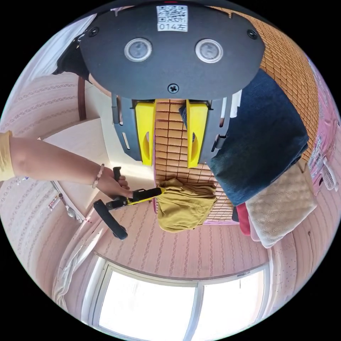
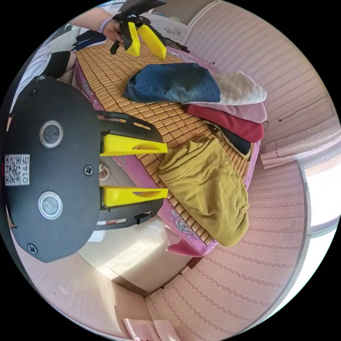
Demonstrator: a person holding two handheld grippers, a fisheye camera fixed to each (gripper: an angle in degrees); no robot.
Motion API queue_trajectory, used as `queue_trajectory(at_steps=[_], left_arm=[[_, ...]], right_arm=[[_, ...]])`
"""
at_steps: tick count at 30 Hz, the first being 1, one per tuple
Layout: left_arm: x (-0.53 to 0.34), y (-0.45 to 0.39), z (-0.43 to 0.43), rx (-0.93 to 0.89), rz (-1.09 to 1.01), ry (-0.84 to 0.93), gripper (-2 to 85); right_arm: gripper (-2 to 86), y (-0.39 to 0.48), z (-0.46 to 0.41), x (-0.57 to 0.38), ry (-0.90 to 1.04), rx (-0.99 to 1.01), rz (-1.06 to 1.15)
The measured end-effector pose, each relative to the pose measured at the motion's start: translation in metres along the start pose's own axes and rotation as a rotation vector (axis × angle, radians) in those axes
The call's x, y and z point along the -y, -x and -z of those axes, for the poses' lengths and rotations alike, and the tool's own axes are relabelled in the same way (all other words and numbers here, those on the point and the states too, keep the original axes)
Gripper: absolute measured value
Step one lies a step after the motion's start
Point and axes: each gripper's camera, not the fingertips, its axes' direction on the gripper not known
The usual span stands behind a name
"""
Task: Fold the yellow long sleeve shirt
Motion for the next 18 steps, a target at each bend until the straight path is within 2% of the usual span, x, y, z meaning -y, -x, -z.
queue_trajectory(at_steps=[3,8,10,13,16,18], left_arm=[[0.01,-0.018,-0.034,0.054,-0.031,0.017,15.1],[0.022,-0.039,-0.064,0.032,-0.064,0.0,15.9],[0.02,-0.048,-0.061,0.022,-0.077,-0.006,15.2],[0.003,-0.071,-0.028,0.026,-0.12,-0.064,11.7],[-0.032,-0.097,0.031,0.213,-0.175,-0.19,7.1],[-0.05,-0.095,0.07,0.252,-0.141,-0.26,6.1]], right_arm=[[11.2,-0.029,-0.019,0.016,0.126,0.123,-0.101],[5.8,-0.032,0.031,-0.013,-0.01,0.223,0.007],[5.0,-0.034,0.068,-0.042,-0.073,0.377,0.019],[4.2,-0.021,0.117,-0.09,-0.164,0.533,0.075],[3.5,-0.003,0.165,-0.13,-0.264,0.582,0.109],[3.1,0.011,0.189,-0.142,-0.303,0.632,0.135]])
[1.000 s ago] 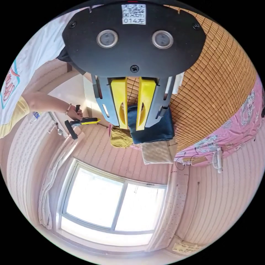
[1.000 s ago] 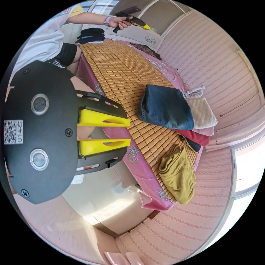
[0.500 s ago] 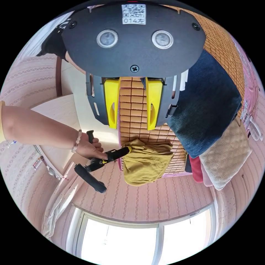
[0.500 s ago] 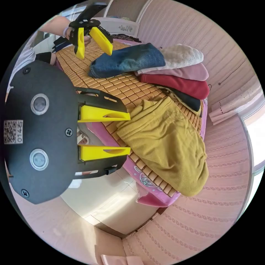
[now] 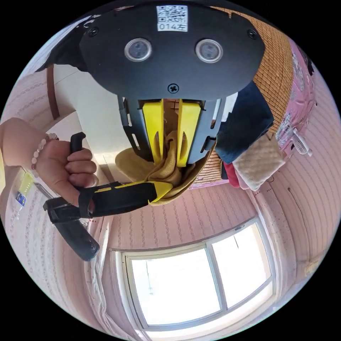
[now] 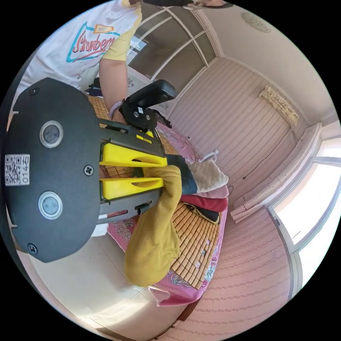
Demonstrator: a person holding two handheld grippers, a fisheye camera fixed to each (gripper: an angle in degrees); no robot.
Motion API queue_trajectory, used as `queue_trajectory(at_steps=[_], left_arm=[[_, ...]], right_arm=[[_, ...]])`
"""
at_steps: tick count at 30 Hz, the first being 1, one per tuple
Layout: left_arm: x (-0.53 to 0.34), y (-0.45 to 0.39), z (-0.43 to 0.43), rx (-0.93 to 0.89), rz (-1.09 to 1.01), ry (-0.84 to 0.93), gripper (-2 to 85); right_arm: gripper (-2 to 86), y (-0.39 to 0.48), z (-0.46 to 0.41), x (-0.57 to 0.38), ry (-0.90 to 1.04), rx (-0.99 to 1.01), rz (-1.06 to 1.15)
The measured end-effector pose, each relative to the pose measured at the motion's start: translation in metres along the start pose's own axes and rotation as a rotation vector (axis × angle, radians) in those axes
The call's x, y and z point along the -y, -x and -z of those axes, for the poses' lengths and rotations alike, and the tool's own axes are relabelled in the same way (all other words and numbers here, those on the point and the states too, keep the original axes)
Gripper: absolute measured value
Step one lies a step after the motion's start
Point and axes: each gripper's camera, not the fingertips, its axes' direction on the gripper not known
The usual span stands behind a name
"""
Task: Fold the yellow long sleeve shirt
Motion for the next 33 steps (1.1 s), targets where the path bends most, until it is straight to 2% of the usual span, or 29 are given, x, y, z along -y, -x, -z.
queue_trajectory(at_steps=[4,6,8,10,13,17,20,21,23,25,28,33], left_arm=[[-0.02,0.064,0.101,-0.046,0.204,-0.059,5.4],[-0.037,0.084,0.159,0.047,0.217,-0.126,5.3],[-0.064,0.107,0.229,0.229,0.249,-0.164,5.1],[-0.085,0.127,0.272,0.373,0.273,-0.135,5.1],[-0.125,0.161,0.339,0.479,0.336,-0.071,5.3],[-0.212,0.199,0.395,0.415,0.528,-0.003,7.4],[-0.307,0.215,0.398,0.294,0.667,0.128,9.0],[-0.328,0.216,0.396,0.265,0.698,0.18,8.9],[-0.417,0.222,0.389,0.228,0.906,0.41,8.0],[-0.474,0.224,0.4,0.195,1.082,0.47,6.9],[-0.534,0.23,0.438,0.138,1.246,0.366,6.4],[-0.569,0.276,0.492,0.204,1.352,0.264,6.4]], right_arm=[[2.6,0.088,-0.007,0.004,0.026,0.061,0.206],[2.6,0.13,-0.016,0.004,0.023,0.149,0.293],[2.6,0.175,-0.031,0.002,0.024,0.263,0.37],[2.8,0.242,-0.066,-0.008,0.034,0.328,0.515],[3.2,0.314,-0.12,-0.029,0.077,0.412,0.557],[3.8,0.374,-0.171,-0.078,0.165,0.461,0.578],[4.4,0.392,-0.23,-0.134,0.361,0.463,0.572],[4.8,0.392,-0.26,-0.162,0.456,0.432,0.575],[5.3,0.384,-0.316,-0.211,0.663,0.344,0.556],[4.6,0.368,-0.38,-0.28,0.91,0.182,0.537],[3.1,0.375,-0.415,-0.34,1.008,0.125,0.593],[3.5,0.431,-0.458,-0.383,0.995,0.078,0.789]])
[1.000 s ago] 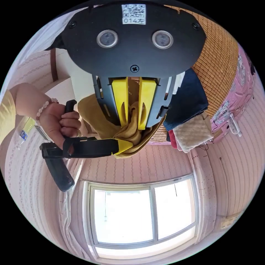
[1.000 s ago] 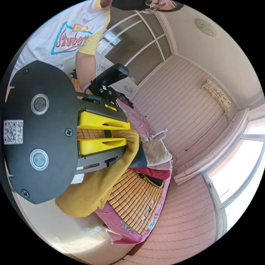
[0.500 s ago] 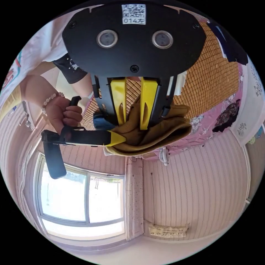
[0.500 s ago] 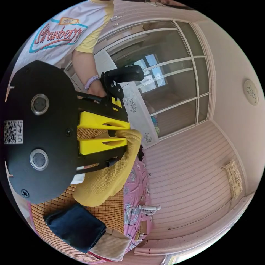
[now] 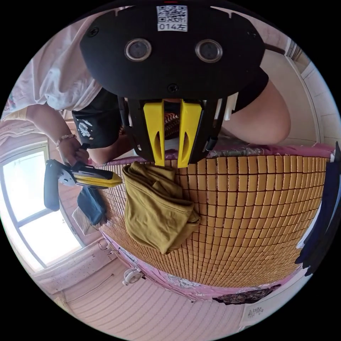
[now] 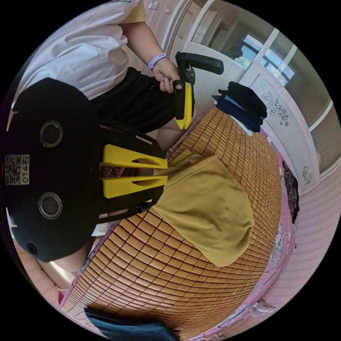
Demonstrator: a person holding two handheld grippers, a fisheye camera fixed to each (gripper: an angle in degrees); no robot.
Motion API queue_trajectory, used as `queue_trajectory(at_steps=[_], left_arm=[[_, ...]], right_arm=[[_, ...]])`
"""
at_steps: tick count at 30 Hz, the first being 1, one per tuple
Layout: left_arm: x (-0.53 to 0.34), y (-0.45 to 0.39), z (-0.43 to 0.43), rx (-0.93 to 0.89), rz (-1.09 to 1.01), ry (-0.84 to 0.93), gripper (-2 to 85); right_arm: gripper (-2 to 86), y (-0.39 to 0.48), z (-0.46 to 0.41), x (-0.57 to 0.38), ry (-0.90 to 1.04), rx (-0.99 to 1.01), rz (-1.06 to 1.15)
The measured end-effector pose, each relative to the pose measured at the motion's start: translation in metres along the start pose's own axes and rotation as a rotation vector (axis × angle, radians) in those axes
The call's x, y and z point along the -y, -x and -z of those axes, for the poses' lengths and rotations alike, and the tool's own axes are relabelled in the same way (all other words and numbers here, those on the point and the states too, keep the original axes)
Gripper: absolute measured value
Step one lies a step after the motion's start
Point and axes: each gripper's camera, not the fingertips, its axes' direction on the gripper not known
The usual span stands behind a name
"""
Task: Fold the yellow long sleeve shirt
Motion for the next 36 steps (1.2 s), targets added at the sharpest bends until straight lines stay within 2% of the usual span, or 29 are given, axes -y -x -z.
queue_trajectory(at_steps=[4,8,11,13,14,17,21,24,28,33,36], left_arm=[[0.041,0.025,0.016,0.016,0.018,-0.03,6.3],[0.072,0.037,0.01,-0.023,0.094,0.049,5.8],[0.087,0.035,0.008,-0.02,0.076,0.069,6.5],[0.094,0.033,0.004,-0.004,0.061,0.093,7.2],[0.1,0.032,0.001,-0.005,0.054,0.12,8.0],[0.111,0.03,0.002,0.014,0.03,0.134,9.0],[0.12,0.028,0.006,0.032,0.038,0.116,9.9],[0.124,0.026,0.0,0.023,0.021,0.15,9.9],[0.131,0.024,0.008,0.046,0.008,0.146,8.3],[0.136,0.016,0.022,0.054,0.039,0.142,8.2],[0.138,0.003,0.036,0.091,-0.023,0.109,8.1]], right_arm=[[5.2,0.035,-0.037,0.067,0.03,-0.07,0.131],[5.9,0.069,-0.078,0.123,0.051,-0.151,0.239],[7.9,0.076,-0.115,0.157,0.079,-0.267,0.26],[8.9,0.061,-0.153,0.174,0.215,-0.344,0.261],[8.6,0.057,-0.161,0.176,0.255,-0.353,0.274],[5.8,0.042,-0.148,0.177,0.196,-0.288,0.327],[4.4,-0.022,-0.071,0.146,-0.065,-0.077,0.075],[4.0,-0.086,-0.028,0.097,-0.217,-0.039,-0.193],[4.3,-0.152,-0.021,0.027,-0.196,-0.117,-0.482],[6.1,-0.165,-0.036,0.001,-0.12,-0.104,-0.495],[9.2,-0.164,-0.034,0.008,-0.157,-0.128,-0.488]])
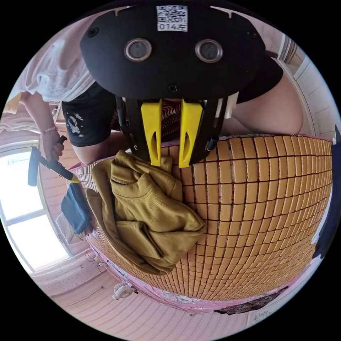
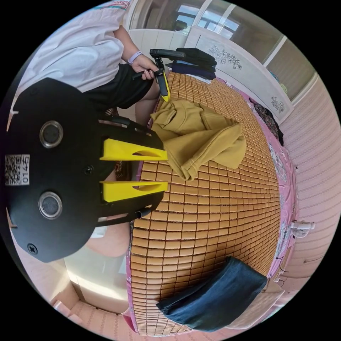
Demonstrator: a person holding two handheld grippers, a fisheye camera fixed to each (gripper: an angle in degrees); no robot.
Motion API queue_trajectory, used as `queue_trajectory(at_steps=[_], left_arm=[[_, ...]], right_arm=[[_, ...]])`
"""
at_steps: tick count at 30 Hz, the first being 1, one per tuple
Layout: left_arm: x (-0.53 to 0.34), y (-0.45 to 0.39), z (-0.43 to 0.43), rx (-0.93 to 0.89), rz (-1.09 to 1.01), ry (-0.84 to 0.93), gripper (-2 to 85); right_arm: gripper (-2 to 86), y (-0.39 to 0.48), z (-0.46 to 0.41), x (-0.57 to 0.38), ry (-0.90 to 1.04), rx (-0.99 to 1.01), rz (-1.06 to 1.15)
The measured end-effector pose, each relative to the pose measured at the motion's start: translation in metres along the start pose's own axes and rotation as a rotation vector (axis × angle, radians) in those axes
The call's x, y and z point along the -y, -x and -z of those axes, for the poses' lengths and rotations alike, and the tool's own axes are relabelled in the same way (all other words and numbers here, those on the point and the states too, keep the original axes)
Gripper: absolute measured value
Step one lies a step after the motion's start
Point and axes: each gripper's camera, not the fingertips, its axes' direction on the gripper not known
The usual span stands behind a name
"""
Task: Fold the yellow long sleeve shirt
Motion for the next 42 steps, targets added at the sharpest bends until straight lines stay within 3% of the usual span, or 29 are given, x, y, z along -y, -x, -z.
queue_trajectory(at_steps=[8,12,21,26,31,37,42], left_arm=[[0.005,-0.038,0.015,0.082,-0.135,-0.041,11.0],[0.005,-0.052,0.008,0.108,-0.157,0.017,12.1],[-0.007,-0.08,0.026,0.019,-0.178,0.084,10.7],[-0.016,-0.097,0.034,0.02,-0.178,0.101,8.5],[-0.026,-0.113,0.046,0.016,-0.159,0.119,5.6],[-0.043,-0.138,0.114,-0.175,-0.114,-0.074,3.9],[-0.059,-0.158,0.176,-0.112,-0.147,-0.199,3.5]], right_arm=[[13.4,0.063,-0.032,0.046,-0.019,-0.238,0.262],[7.8,0.075,-0.066,0.072,0.1,-0.321,0.328],[4.7,0.044,-0.037,0.057,0.122,-0.187,0.274],[4.3,0.03,-0.05,0.038,0.229,-0.197,0.258],[4.8,0.029,-0.041,0.023,0.168,-0.257,0.239],[4.9,0.01,-0.014,0.005,0.134,-0.198,0.208],[3.7,-0.02,0.031,-0.002,0.134,0.032,0.122]])
